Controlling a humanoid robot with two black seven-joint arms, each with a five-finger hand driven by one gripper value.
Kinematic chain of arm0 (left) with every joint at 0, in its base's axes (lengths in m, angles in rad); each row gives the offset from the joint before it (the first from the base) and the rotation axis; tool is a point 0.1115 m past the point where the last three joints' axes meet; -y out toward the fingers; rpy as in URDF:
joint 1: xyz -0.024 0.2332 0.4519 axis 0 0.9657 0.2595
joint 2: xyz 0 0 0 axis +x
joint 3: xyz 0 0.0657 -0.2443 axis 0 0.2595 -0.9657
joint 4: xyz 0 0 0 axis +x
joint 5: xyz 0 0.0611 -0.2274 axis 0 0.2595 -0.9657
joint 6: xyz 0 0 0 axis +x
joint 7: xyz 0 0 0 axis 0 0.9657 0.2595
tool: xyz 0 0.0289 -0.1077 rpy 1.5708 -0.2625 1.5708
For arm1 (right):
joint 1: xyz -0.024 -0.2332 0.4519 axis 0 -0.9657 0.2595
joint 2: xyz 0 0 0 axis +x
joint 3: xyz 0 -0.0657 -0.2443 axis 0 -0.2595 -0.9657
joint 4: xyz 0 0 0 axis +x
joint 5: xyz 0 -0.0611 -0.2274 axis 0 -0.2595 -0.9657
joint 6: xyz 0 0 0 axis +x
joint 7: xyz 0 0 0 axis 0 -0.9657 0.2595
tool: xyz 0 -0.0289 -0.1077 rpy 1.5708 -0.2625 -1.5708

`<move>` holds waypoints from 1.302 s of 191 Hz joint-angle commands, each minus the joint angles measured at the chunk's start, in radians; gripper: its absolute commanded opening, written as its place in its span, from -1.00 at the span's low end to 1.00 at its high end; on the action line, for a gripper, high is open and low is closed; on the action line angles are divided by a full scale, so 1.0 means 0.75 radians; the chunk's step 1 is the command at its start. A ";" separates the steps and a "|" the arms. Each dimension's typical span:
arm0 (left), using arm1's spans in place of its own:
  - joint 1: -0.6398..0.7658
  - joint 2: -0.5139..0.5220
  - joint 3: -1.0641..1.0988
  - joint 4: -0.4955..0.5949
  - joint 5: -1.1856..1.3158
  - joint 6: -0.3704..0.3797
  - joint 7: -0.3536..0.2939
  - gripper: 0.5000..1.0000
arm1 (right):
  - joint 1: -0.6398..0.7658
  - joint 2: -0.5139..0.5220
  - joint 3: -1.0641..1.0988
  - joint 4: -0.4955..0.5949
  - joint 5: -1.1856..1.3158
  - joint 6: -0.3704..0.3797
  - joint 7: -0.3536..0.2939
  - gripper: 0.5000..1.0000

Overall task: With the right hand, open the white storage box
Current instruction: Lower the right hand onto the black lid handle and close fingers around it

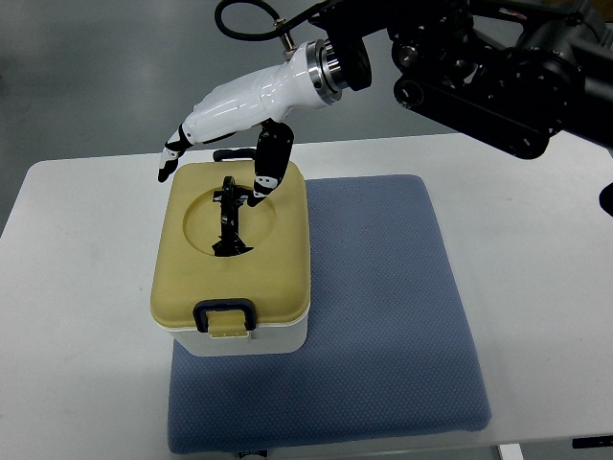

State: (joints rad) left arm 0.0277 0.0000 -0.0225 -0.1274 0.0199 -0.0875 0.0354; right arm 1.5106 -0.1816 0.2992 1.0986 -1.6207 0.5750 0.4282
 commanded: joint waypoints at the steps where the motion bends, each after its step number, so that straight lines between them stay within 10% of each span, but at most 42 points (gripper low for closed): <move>1: 0.000 0.000 -0.001 0.000 0.000 0.000 0.000 1.00 | 0.011 0.023 -0.051 -0.004 -0.060 -0.043 -0.002 0.59; 249: 0.002 0.000 0.001 0.000 0.000 0.000 0.000 1.00 | -0.077 0.093 -0.133 -0.082 -0.136 -0.227 -0.017 0.51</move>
State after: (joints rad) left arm 0.0285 0.0000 -0.0218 -0.1273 0.0199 -0.0873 0.0353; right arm 1.4551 -0.1120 0.2173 1.0369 -1.7146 0.4305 0.4154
